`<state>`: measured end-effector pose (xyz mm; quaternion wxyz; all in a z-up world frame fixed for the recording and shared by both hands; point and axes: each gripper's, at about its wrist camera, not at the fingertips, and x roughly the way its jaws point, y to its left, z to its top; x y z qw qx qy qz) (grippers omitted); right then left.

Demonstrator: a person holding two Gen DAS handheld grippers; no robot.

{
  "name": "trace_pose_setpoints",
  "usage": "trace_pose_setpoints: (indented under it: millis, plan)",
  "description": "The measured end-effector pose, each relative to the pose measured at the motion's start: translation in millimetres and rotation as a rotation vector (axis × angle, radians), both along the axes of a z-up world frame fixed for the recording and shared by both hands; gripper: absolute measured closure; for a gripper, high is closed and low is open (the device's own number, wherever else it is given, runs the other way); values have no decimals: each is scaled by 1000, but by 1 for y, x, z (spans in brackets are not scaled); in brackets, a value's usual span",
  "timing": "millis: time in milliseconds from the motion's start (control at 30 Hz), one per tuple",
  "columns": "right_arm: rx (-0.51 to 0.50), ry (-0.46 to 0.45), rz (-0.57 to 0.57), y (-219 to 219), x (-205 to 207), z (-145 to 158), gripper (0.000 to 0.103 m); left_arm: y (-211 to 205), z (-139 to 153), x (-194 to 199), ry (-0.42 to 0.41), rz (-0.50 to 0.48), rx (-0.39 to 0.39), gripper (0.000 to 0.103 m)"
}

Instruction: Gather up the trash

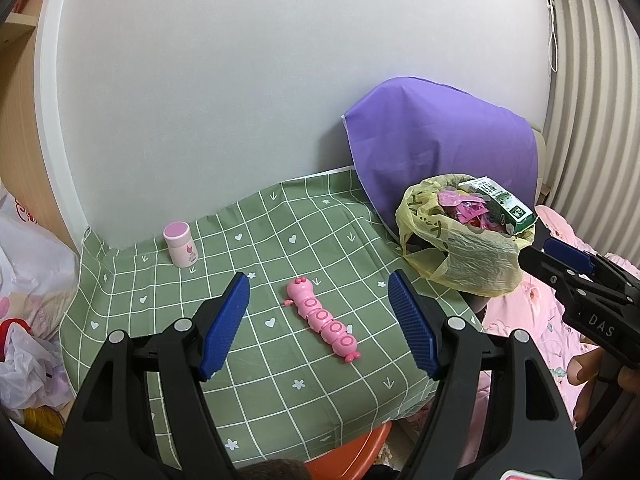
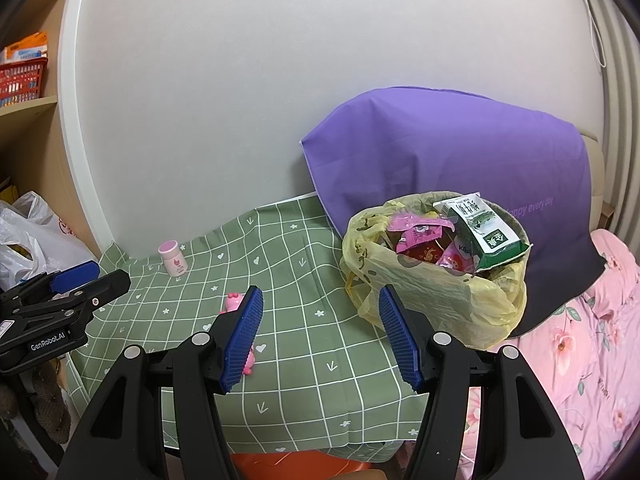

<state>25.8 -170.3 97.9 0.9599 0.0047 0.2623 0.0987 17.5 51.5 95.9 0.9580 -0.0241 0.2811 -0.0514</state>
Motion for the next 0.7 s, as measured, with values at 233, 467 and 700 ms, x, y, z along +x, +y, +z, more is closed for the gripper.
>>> trace_pose_setpoints:
  millis: [233,467,700]
  plan:
    - [0,2,-6,1,-1,-2,46,1,-1,0,-6,-11,-1,36]
    - [-1,9,-16,2,1,-5,46,6,-5,6,10,-4,-11,36]
    - [-38,56,50,14,40,-25,40,35,-36,41,112,93,-31,36]
